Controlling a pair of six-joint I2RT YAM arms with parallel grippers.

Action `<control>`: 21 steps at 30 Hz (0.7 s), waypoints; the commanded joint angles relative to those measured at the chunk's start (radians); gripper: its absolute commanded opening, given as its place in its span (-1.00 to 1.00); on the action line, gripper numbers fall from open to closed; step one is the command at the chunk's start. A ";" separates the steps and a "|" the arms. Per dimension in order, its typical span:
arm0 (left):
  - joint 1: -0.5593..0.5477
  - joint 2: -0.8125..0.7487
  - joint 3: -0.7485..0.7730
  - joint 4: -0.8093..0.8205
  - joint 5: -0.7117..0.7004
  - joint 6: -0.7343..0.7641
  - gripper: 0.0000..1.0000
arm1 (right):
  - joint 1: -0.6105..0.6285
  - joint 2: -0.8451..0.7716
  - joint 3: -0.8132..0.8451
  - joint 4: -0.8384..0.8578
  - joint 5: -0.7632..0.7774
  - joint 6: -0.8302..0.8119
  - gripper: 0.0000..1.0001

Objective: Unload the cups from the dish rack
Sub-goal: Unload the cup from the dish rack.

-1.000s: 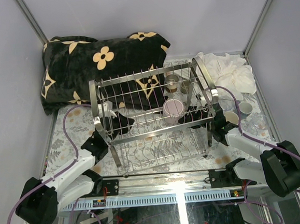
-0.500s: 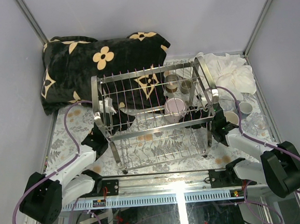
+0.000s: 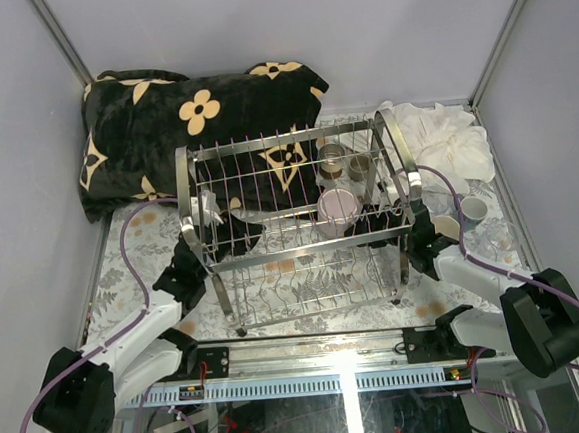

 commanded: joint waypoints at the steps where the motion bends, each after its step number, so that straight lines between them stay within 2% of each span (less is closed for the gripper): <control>1: -0.014 -0.041 -0.040 0.100 0.022 0.032 -0.42 | 0.008 0.023 0.038 -0.048 0.056 -0.035 0.06; 14: -0.028 -0.064 -0.076 0.116 0.012 0.040 -0.35 | 0.009 0.058 0.111 -0.132 0.069 -0.089 0.05; 21: -0.027 -0.068 -0.073 0.117 0.017 0.040 -0.34 | 0.009 0.080 0.102 -0.117 0.040 -0.090 -0.38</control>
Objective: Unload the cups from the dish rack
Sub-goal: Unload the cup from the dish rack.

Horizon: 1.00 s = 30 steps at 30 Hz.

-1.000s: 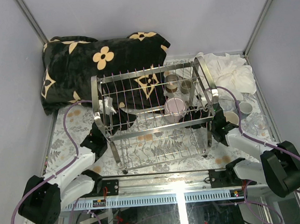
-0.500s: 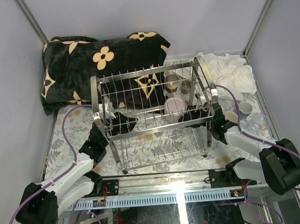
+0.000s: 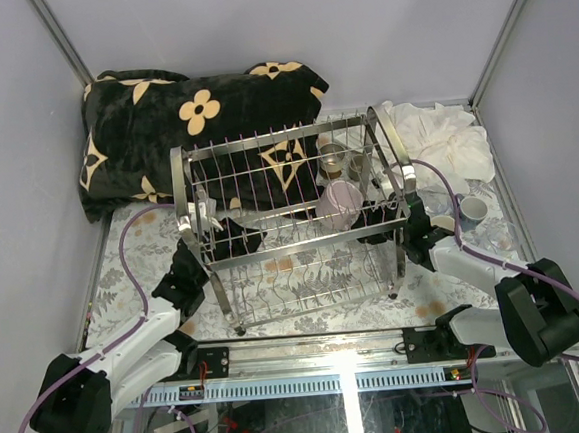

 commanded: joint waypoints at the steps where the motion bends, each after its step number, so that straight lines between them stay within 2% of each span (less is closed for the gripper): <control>1: -0.006 -0.006 -0.005 0.078 0.008 0.025 -0.33 | 0.009 0.021 0.022 -0.027 0.000 -0.008 -0.40; 16: -0.007 0.015 -0.002 0.075 0.016 0.018 -0.32 | 0.010 -0.036 0.001 0.007 -0.020 -0.003 -0.42; 21: -0.006 0.016 -0.003 0.075 0.017 0.017 -0.32 | 0.009 -0.021 0.006 0.025 -0.039 -0.003 -0.53; 27: -0.006 0.017 -0.002 0.076 0.017 0.017 -0.32 | 0.009 -0.009 0.000 0.042 -0.061 -0.003 -0.99; 30: -0.007 0.017 -0.002 0.075 0.017 0.017 -0.32 | 0.009 -0.024 -0.011 0.069 -0.092 -0.002 -1.00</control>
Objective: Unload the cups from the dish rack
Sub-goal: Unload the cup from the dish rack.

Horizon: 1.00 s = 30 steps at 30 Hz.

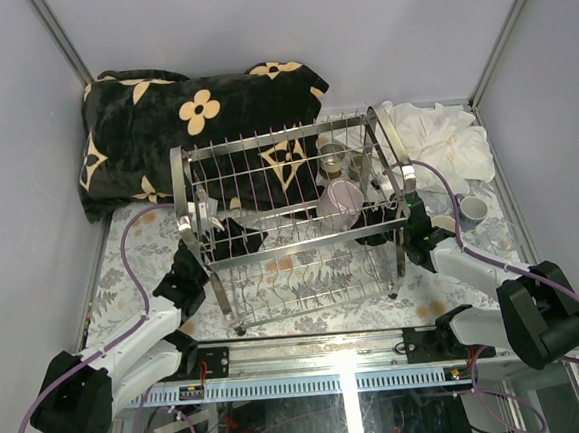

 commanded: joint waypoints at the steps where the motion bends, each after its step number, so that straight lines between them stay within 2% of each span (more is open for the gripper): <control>1: -0.006 0.002 -0.002 0.068 0.009 0.018 -0.32 | 0.009 -0.021 -0.010 0.087 -0.066 0.000 -1.00; 9: -0.006 -0.001 -0.003 0.066 0.007 0.016 -0.32 | 0.008 -0.100 -0.075 0.205 -0.146 0.036 -1.00; 21: -0.005 0.001 -0.004 0.068 0.006 0.017 -0.32 | 0.008 -0.227 -0.143 0.274 -0.096 0.057 -1.00; 30: -0.006 0.008 -0.002 0.072 0.010 0.014 -0.32 | 0.009 -0.216 -0.097 0.131 -0.014 -0.003 -1.00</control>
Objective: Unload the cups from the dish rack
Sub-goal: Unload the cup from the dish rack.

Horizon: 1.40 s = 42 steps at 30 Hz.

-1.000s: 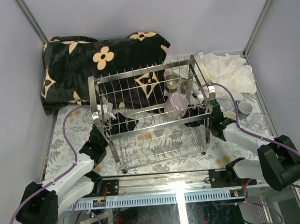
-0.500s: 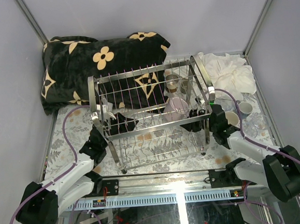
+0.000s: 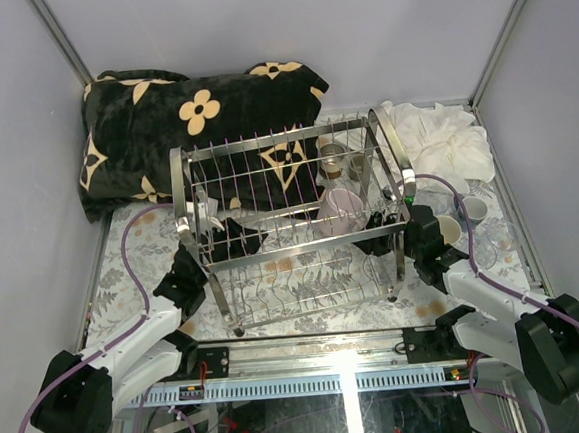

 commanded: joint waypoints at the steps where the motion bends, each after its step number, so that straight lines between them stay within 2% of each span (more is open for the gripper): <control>1: -0.006 0.004 -0.002 0.071 0.008 0.015 -0.32 | 0.010 -0.020 0.060 0.015 0.066 -0.046 -1.00; 14: -0.006 0.008 -0.003 0.073 0.012 0.013 -0.32 | 0.010 -0.079 0.052 -0.051 0.187 -0.087 -1.00; 32: -0.006 0.016 -0.003 0.080 0.016 0.010 -0.32 | 0.025 0.011 0.064 -0.021 0.205 -0.097 -1.00; 42: -0.005 -0.002 0.000 0.059 -0.011 0.010 -0.32 | 0.076 0.018 0.068 -0.027 0.291 -0.044 -1.00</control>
